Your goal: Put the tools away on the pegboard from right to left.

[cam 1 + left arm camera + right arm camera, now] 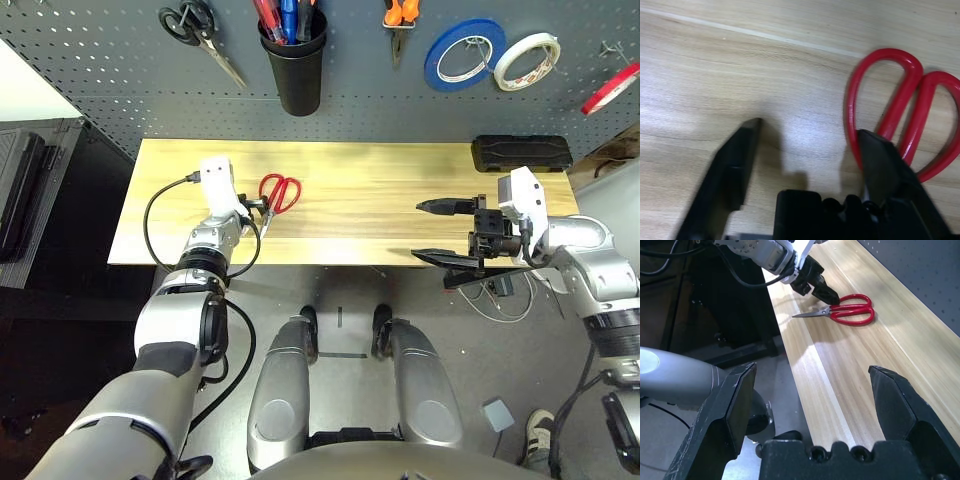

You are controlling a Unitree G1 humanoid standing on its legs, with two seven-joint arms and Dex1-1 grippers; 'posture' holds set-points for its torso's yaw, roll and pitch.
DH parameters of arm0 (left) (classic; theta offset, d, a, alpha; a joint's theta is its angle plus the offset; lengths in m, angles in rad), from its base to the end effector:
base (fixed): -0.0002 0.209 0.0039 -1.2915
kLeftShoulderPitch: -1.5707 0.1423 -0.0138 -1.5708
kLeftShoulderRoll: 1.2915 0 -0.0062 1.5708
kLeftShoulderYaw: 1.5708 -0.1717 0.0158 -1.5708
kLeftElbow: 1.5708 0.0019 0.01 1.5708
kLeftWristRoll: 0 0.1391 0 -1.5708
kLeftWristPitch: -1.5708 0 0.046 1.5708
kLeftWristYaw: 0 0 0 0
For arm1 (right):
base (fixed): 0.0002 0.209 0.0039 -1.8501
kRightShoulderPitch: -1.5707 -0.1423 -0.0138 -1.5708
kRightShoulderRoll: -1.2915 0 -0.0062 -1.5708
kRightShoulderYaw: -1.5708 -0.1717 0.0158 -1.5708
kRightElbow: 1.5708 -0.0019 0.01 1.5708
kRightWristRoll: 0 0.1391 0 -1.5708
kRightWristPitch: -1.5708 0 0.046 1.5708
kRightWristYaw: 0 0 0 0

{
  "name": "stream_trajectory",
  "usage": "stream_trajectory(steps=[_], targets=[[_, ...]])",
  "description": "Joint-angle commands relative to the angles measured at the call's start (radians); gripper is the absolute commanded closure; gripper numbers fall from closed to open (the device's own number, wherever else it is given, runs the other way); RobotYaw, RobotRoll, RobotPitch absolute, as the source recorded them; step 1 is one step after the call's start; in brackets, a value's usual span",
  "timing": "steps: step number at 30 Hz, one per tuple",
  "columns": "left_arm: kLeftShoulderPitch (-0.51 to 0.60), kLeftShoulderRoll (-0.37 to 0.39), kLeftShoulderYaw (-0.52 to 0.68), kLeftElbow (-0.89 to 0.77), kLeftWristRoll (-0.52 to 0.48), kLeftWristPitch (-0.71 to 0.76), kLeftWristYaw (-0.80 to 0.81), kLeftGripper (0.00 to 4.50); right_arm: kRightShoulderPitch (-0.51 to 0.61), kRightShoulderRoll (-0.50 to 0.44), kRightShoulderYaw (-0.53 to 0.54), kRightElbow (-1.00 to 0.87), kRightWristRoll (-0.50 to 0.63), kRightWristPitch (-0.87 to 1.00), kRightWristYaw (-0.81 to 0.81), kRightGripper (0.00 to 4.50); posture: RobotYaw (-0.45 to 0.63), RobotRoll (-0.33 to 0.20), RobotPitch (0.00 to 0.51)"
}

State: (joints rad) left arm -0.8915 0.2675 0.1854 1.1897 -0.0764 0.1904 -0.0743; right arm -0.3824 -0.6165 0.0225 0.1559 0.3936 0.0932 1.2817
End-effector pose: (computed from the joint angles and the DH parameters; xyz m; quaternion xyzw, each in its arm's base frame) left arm 0.3281 0.2007 0.0819 0.0022 0.2323 0.0325 0.9721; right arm 0.2663 -0.2416 0.1467 -0.1279 0.0100 0.5923 0.7955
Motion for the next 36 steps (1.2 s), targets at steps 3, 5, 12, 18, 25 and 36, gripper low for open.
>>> stream_trajectory(steps=[3,5,12,18,25,36], targets=[[0.025,-0.031,-0.029,0.025,0.030,-0.012,0.015,2.58,0.011,-0.011,-0.011,-0.016,0.007,0.009,-0.003,0.00,-0.11,0.000,0.370],[0.030,-0.035,-0.033,0.016,0.034,-0.013,0.013,3.37,0.007,-0.011,-0.010,-0.010,0.005,0.005,-0.002,0.00,-0.11,0.000,0.366],[0.073,-0.034,-0.026,-0.071,0.018,-0.005,0.008,4.47,-0.015,-0.002,-0.007,0.023,-0.004,-0.013,-0.002,0.00,-0.10,0.000,0.353],[0.195,-0.035,-0.010,-0.373,-0.015,0.098,0.021,4.47,-0.058,0.012,-0.014,0.082,0.002,-0.036,-0.001,0.00,-0.07,0.000,0.333],[0.368,-0.030,0.014,-0.857,-0.041,0.292,0.038,4.47,-0.109,0.028,-0.049,0.112,0.041,-0.006,-0.015,0.00,-0.06,0.000,0.311],[0.456,-0.003,0.116,-1.234,-0.048,0.366,0.111,4.47,-0.177,0.051,-0.124,0.186,0.091,-0.060,0.015,0.00,-0.04,0.000,0.273]])
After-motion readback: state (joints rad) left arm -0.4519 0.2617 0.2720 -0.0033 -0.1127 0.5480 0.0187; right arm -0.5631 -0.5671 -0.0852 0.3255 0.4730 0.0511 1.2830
